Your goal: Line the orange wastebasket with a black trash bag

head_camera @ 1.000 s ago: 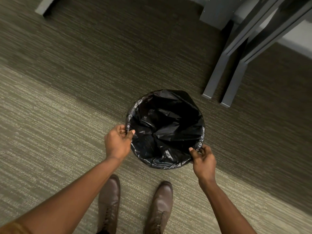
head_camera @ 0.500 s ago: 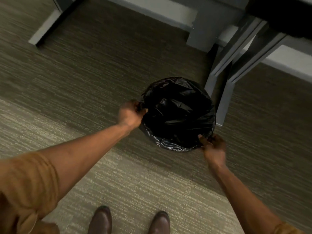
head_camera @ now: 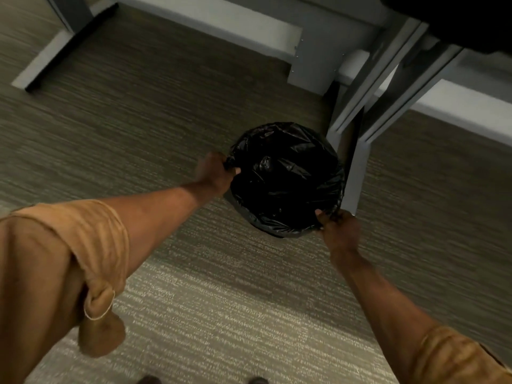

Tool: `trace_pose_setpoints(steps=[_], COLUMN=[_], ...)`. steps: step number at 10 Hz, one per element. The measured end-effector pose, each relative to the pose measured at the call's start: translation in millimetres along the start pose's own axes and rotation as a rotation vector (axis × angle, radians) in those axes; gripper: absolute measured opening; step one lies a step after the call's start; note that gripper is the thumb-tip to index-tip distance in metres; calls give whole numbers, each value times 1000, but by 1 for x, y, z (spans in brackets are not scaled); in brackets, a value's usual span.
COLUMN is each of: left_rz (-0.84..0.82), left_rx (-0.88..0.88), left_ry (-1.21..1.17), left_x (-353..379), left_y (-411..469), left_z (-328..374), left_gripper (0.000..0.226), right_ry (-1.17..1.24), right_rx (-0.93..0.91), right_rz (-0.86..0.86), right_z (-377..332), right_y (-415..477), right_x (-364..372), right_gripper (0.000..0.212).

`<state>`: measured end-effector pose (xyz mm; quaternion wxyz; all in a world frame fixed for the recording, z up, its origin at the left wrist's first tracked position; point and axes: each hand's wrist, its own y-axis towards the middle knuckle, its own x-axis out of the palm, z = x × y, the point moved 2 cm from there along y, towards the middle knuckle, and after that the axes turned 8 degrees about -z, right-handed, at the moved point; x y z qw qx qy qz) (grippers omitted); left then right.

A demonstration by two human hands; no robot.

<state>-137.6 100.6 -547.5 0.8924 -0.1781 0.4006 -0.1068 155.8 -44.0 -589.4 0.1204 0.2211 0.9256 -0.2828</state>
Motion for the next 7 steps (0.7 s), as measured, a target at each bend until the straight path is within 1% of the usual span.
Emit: trace_pose_setpoints(steps=[1,2,3,4,5,6,7], left_rz=[-14,-22,-17,-42,-54,-85,-184], left_rx=[-8,-11,-15,-17,-13,-16,-60], left_ry=[34,66,45,30,-9,24,243], left_x=[7,13,15,14,9,-3,-26], left_y=[6,12,15,16,6,-14,-43], left_z=[-4,-6,-9,-11,-7,-6,-2], left_gripper=[31,38,36,40,71,87,84], right_ry=[-62,-74,-55,-82,-120,-277,-419], right_rx=[-18,-18,-6,-17,-38,-63,-86], right_rz=[-16,-17,-38,-23,-41,-14,25], right_z=[33,49,36,24,18,0,-26], right_y=[24,37,26,15,6,-13,-46], right_x=[-3,-5,-2,0,1,-2,-10], right_gripper=[38,56,51,48,56,74,80])
